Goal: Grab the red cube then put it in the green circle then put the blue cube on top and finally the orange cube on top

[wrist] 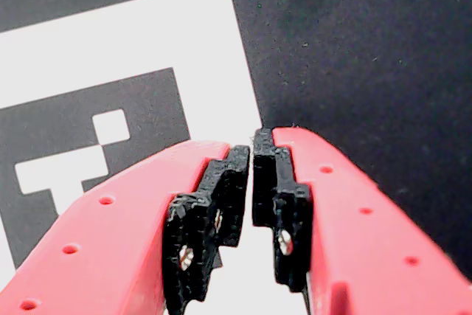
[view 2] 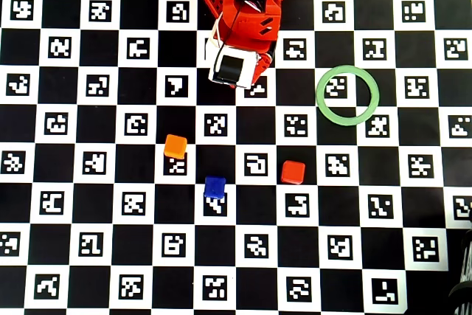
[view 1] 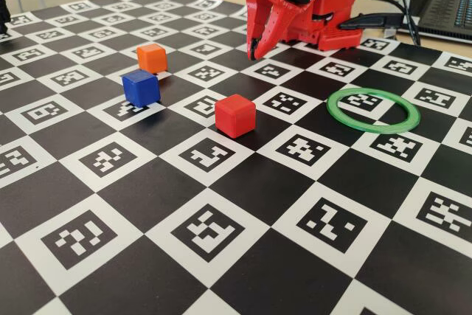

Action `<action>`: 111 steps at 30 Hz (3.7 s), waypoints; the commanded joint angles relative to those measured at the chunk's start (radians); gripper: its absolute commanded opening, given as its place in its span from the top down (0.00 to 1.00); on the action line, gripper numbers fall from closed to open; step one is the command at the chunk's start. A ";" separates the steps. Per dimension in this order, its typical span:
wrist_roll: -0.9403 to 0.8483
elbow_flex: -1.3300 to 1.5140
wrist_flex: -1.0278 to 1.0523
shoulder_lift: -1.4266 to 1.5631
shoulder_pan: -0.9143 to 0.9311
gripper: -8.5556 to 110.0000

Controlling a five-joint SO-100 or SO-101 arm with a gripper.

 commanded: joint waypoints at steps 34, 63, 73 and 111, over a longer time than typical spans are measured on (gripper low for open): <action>0.002 0.040 0.058 0.049 0.008 0.97; 0.002 0.040 0.058 0.049 0.008 0.97; 0.002 0.040 0.058 0.049 0.008 0.97; 0.357 -0.581 -0.002 -0.465 -0.075 0.98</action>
